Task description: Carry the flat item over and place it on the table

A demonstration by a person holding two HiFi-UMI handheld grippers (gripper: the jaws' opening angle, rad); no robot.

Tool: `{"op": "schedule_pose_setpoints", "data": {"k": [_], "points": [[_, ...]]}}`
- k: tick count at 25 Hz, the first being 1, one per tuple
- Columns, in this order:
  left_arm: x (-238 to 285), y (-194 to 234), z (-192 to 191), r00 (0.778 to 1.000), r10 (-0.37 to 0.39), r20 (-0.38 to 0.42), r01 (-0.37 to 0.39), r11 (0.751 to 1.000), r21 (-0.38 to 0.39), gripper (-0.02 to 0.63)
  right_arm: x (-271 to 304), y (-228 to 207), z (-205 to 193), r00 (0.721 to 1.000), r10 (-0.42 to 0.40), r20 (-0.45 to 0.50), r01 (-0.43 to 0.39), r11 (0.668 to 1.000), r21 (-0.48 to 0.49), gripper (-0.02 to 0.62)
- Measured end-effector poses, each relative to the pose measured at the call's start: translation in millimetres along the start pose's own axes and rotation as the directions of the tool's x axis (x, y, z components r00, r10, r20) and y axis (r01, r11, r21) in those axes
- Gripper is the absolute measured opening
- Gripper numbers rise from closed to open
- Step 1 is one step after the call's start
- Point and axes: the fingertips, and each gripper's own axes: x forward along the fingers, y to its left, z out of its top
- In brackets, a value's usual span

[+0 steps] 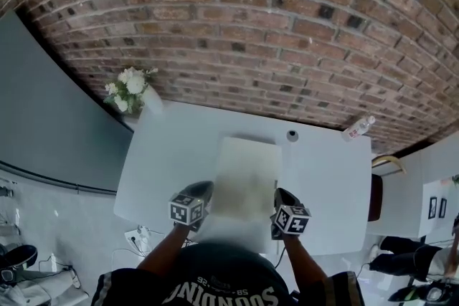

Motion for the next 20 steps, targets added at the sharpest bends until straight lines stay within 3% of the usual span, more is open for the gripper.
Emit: {"op": "schedule_pose_setpoints", "data": {"k": [9,20], "points": [[-5.1,-9.8,9.5,0.999,0.034,0.012,-0.036,0.992,0.121,0.01,-0.1,19.0,2.0,1.0,0.01,-0.024,-0.013,0.996,-0.087,0.0],[-8.6,-46.5,60.3,0.995,-0.062,0.081,0.041,0.972,0.233,0.009,-13.3,63.2,55.9,0.99,0.104,0.094,-0.09,0.986,-0.143,0.0]]}}
